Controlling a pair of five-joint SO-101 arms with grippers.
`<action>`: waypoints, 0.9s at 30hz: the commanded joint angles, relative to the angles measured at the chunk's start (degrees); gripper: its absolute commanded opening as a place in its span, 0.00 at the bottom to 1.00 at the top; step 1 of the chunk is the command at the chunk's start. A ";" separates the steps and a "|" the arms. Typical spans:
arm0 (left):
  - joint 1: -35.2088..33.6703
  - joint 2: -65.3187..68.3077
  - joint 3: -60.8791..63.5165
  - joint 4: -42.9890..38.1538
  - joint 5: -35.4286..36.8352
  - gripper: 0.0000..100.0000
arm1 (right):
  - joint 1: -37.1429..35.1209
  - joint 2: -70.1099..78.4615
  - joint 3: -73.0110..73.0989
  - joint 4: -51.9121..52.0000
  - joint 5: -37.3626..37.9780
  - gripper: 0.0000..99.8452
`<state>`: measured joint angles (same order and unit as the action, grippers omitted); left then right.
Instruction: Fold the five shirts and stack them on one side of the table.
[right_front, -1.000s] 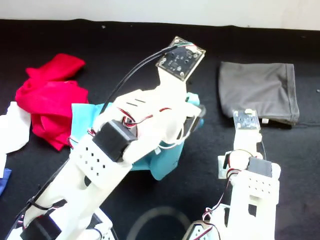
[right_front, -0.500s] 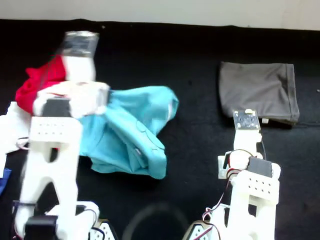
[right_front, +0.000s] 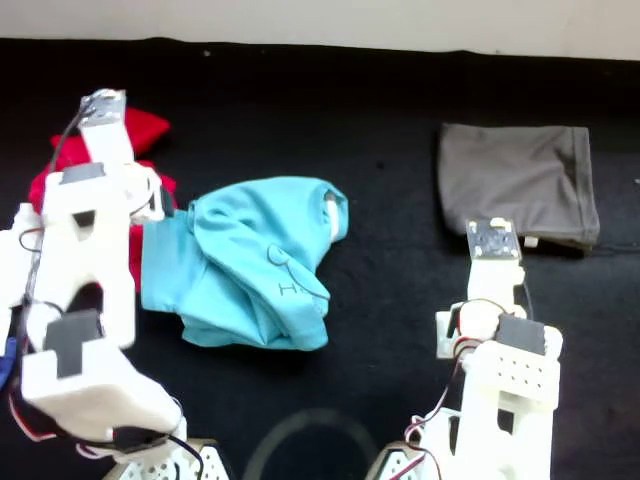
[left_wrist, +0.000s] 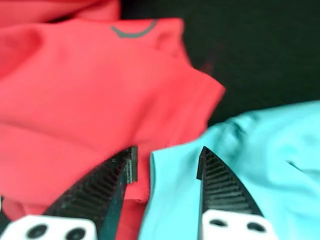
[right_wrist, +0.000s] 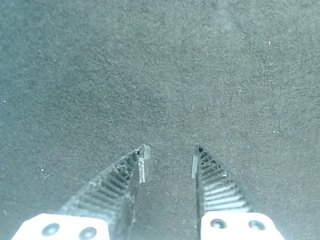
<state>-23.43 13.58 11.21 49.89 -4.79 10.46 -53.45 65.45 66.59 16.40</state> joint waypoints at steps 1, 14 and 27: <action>-6.81 7.60 -9.19 -0.44 -0.53 0.20 | 0.66 -0.84 -0.22 -0.40 -0.26 0.14; -30.81 20.35 -35.47 6.42 -6.33 0.01 | 0.48 -0.84 -0.57 -0.75 -0.26 0.14; -29.76 20.62 -43.21 21.80 -8.35 0.17 | -12.18 0.13 -5.41 2.86 -1.93 0.15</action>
<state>-54.99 35.12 -27.38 67.56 -12.97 5.63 -53.45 64.75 67.03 16.22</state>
